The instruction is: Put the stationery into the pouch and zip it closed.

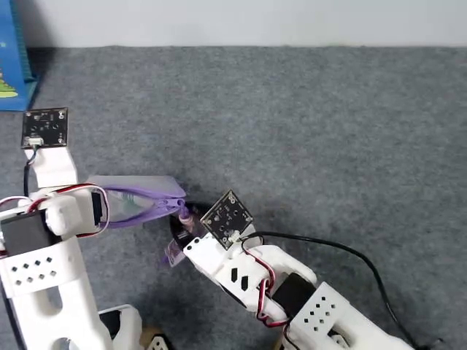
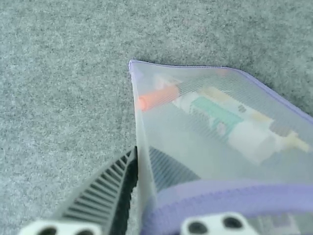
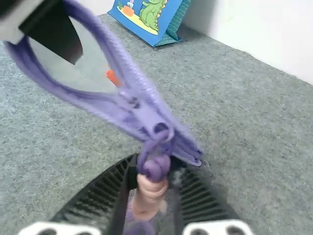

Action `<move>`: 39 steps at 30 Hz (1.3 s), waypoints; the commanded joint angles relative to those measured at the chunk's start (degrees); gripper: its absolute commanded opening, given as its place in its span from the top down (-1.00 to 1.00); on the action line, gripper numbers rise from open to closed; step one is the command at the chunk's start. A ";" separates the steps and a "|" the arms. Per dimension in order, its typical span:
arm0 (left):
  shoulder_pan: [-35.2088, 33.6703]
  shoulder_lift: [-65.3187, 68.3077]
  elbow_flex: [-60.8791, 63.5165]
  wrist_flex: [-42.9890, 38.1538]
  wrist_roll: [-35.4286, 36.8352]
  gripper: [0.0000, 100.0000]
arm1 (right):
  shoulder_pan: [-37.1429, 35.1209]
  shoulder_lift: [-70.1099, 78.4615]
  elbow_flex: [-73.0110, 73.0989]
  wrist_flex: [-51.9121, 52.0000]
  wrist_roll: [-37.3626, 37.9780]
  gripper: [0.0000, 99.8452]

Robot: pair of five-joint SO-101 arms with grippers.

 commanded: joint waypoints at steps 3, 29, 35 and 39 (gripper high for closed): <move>0.09 0.26 0.13 -1.23 0.00 0.93 | -0.40 -0.31 -0.35 0.31 0.79 0.98; 0.26 0.35 0.13 -3.08 0.00 0.93 | -0.75 -15.52 -0.53 18.68 3.16 0.86; 0.26 0.35 0.13 -3.08 0.00 0.93 | -0.75 -15.43 -0.44 18.77 3.08 0.75; 0.26 0.35 0.13 -3.08 0.00 0.93 | -0.75 -15.43 -0.53 18.77 1.32 0.61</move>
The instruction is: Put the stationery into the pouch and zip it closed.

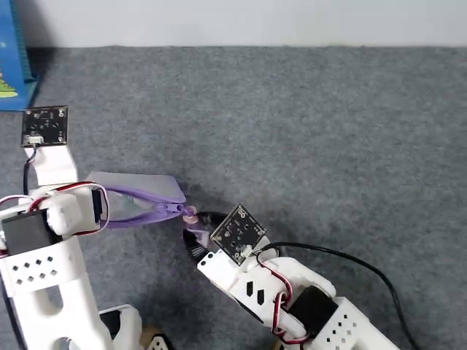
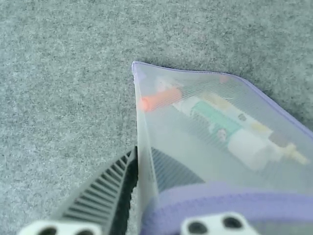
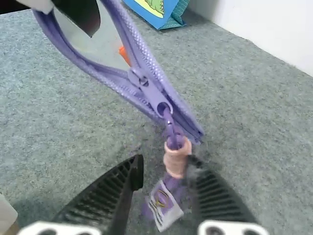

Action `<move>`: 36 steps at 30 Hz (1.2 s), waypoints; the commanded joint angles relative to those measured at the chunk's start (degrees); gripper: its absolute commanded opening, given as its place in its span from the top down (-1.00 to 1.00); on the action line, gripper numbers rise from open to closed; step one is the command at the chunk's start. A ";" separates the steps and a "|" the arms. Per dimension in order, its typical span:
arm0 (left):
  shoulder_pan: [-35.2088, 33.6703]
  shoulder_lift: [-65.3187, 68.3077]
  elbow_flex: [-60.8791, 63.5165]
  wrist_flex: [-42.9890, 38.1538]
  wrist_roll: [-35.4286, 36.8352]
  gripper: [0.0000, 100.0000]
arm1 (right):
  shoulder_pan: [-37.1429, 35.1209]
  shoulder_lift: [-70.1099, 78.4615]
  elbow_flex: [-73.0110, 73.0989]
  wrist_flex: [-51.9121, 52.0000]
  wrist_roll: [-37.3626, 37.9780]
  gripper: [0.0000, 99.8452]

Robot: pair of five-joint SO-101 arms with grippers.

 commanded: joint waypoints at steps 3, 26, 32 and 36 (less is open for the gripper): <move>0.26 0.26 -0.31 -1.05 0.00 0.93 | -0.40 -0.84 -0.53 -0.57 -1.49 0.64; 0.26 0.26 -0.31 -0.18 0.00 0.93 | -0.04 17.63 -8.88 -7.60 -1.85 0.83; 0.26 0.26 -0.31 0.00 0.00 0.93 | -0.04 17.63 -8.79 -9.54 -1.58 0.85; 0.26 0.26 -0.31 0.09 0.00 0.93 | -0.04 17.63 -8.88 -9.54 -1.49 0.88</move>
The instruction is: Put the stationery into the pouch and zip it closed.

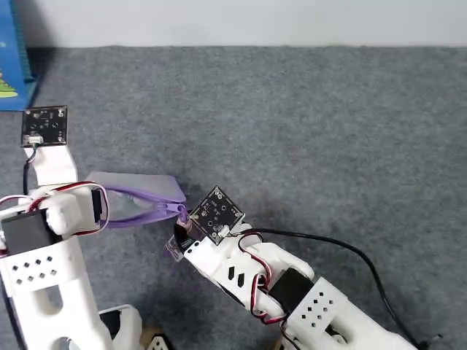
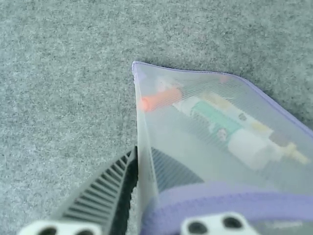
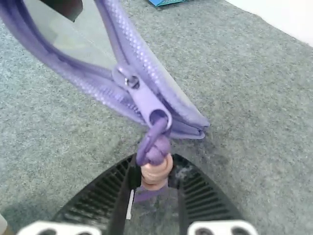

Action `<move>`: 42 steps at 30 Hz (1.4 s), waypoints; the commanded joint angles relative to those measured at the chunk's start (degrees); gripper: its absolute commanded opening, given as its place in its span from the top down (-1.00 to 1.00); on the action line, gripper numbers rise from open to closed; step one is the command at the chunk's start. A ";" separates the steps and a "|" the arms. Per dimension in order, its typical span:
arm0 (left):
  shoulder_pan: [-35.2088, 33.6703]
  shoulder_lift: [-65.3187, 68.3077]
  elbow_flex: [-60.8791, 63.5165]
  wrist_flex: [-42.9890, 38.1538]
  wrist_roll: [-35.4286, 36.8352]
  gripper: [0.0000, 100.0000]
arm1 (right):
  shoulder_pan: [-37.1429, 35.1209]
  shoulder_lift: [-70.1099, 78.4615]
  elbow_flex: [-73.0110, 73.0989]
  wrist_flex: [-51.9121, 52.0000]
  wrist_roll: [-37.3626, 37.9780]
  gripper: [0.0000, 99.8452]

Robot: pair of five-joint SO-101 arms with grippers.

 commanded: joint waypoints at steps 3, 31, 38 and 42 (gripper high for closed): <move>0.26 0.26 -0.31 0.09 0.00 0.93 | -0.22 -0.22 -4.13 -1.27 1.23 0.99; 31.21 0.62 -0.84 -24.97 -10.20 0.48 | -9.19 -23.96 -8.44 21.93 3.52 0.99; 36.40 0.53 -7.60 -22.51 -9.93 0.48 | -9.01 -33.10 -8.53 32.13 3.52 0.99; 36.22 0.18 -12.26 -16.70 -10.29 0.48 | -7.25 -34.86 -8.70 32.84 3.52 0.99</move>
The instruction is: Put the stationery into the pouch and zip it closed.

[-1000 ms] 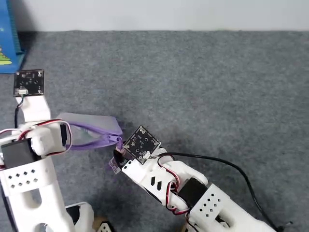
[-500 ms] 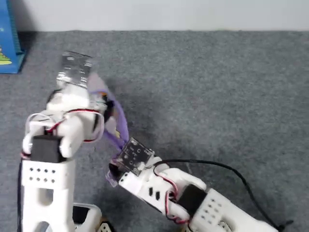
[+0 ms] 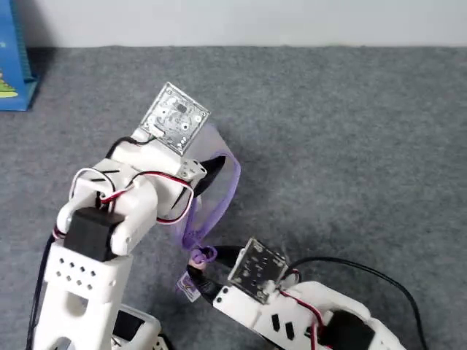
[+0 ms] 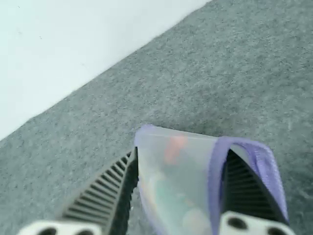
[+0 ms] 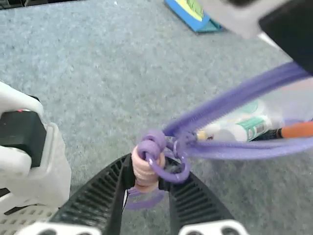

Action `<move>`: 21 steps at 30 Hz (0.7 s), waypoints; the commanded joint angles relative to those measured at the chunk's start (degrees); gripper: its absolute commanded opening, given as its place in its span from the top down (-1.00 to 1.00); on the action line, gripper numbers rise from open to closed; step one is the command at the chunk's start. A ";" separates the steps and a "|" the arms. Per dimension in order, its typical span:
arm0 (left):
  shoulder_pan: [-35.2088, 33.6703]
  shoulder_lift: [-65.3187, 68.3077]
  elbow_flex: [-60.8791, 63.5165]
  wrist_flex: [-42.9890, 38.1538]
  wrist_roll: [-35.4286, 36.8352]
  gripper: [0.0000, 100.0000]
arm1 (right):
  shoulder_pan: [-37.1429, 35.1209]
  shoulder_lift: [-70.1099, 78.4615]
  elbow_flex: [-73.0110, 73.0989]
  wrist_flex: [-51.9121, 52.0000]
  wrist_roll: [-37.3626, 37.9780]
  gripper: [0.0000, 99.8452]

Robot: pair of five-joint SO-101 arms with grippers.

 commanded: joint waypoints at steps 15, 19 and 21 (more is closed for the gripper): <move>0.62 -0.18 -21.58 22.42 -5.98 0.48 | 6.37 -2.15 -4.75 -0.57 0.70 0.99; 0.44 -0.18 -21.58 27.60 -10.29 0.49 | 8.66 -2.15 -6.68 0.13 1.58 0.99; 0.44 -0.26 -20.79 30.24 -12.13 0.49 | 11.47 -2.15 -8.70 1.63 3.87 0.99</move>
